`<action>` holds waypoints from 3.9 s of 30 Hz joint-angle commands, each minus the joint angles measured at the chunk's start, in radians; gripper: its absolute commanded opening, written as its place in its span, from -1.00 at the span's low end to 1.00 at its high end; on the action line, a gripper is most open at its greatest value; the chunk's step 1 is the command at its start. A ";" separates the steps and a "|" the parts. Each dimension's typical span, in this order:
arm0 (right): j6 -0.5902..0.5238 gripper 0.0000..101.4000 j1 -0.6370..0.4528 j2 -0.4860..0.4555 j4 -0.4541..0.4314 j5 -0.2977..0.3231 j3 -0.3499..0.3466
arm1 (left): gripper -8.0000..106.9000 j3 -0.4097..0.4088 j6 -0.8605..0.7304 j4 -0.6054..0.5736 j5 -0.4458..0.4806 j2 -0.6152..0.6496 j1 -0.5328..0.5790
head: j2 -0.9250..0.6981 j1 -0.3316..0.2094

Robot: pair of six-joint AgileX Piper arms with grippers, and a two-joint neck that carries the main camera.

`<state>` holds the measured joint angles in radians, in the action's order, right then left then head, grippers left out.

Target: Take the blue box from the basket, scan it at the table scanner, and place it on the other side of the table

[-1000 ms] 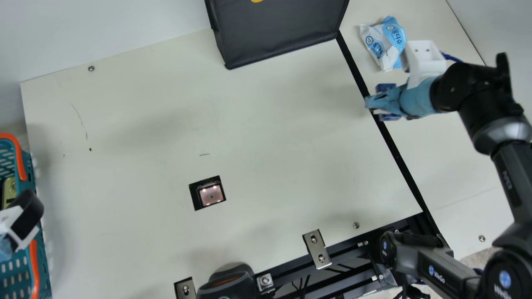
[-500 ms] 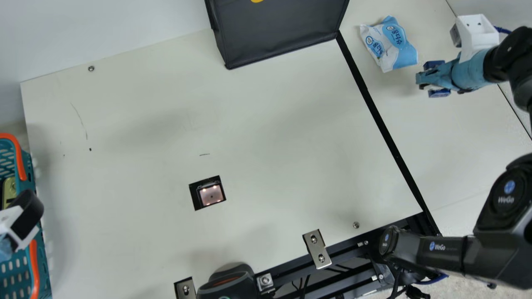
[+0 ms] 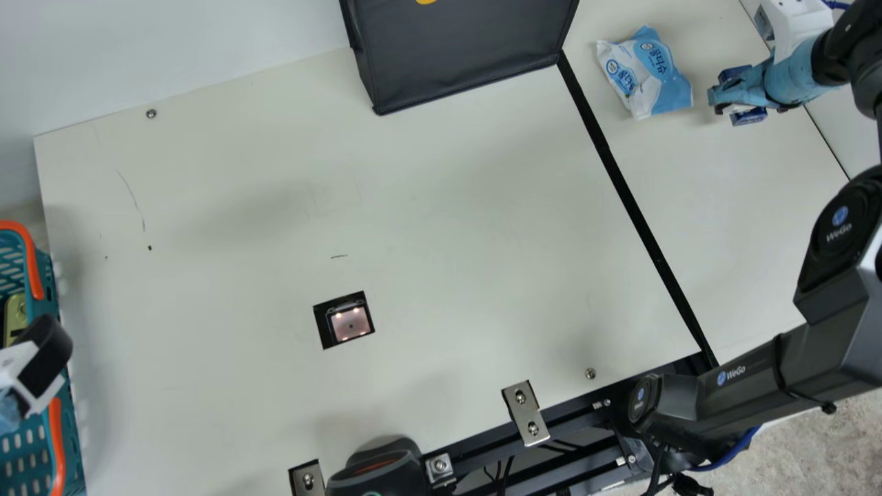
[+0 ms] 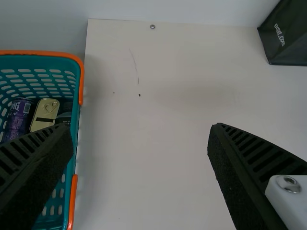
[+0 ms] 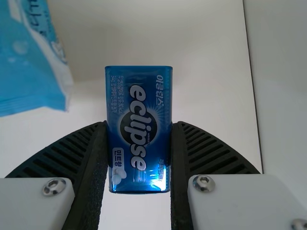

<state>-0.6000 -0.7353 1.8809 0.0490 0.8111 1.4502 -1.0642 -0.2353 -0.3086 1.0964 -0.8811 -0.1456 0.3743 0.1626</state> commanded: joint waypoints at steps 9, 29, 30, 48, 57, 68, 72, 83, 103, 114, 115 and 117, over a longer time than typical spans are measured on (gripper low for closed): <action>-0.046 -1.00 -0.008 0.120 0.011 0.024 0.119 | 0.71 0.000 0.000 0.000 0.000 0.000 0.000 | 0.002 -0.024; -0.079 -0.74 -0.016 0.183 0.035 0.041 0.143 | 0.71 0.000 0.000 0.000 0.000 0.000 0.000 | 0.002 -0.024; -0.079 -0.69 -0.016 0.183 0.035 0.041 0.141 | 0.71 0.000 0.000 0.000 0.000 0.000 0.000 | 0.002 -0.024; -0.059 0.18 -0.018 0.180 0.033 0.026 0.102 | 0.71 0.000 0.000 0.000 0.000 0.000 0.000 | 0.002 -0.024; -0.050 0.77 -0.017 0.147 0.026 0.004 0.080 | 0.71 0.000 0.000 0.000 0.000 0.000 0.000 | 0.002 -0.024; -0.009 0.87 0.003 0.002 0.018 0.017 0.044 | 0.71 0.000 0.000 0.000 0.000 0.000 0.000 | 0.002 -0.024; 0.007 0.87 0.011 -0.066 0.024 0.038 0.038 | 0.71 0.000 0.000 0.000 0.000 0.000 0.000 | 0.002 -0.024; 0.011 0.87 0.025 -0.302 0.073 0.134 -0.016 | 0.71 0.000 0.000 0.000 0.000 0.000 0.000 | 0.002 -0.024; 0.208 0.87 0.263 -0.829 0.097 0.234 -0.249 | 0.71 0.000 0.000 0.000 0.000 0.000 0.000 | 0.002 -0.024; 0.531 0.87 0.591 -1.024 -0.084 0.272 -0.313 | 0.71 0.000 0.000 0.000 0.000 0.000 0.000 | 0.002 -0.024; 0.559 0.87 0.623 -1.036 -0.098 0.276 -0.315 | 0.71 0.000 0.000 0.000 0.000 0.000 0.000 | 0.002 -0.024; 0.509 0.87 0.567 -1.029 -0.088 0.278 -0.316 | 0.71 0.000 0.000 0.000 0.000 0.000 0.000 | 0.002 -0.024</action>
<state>-0.0688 -0.1446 0.8442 -0.0456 1.0938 1.1347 -1.0642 -0.2353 -0.3086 1.0964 -0.8811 -0.1456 0.3743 0.1641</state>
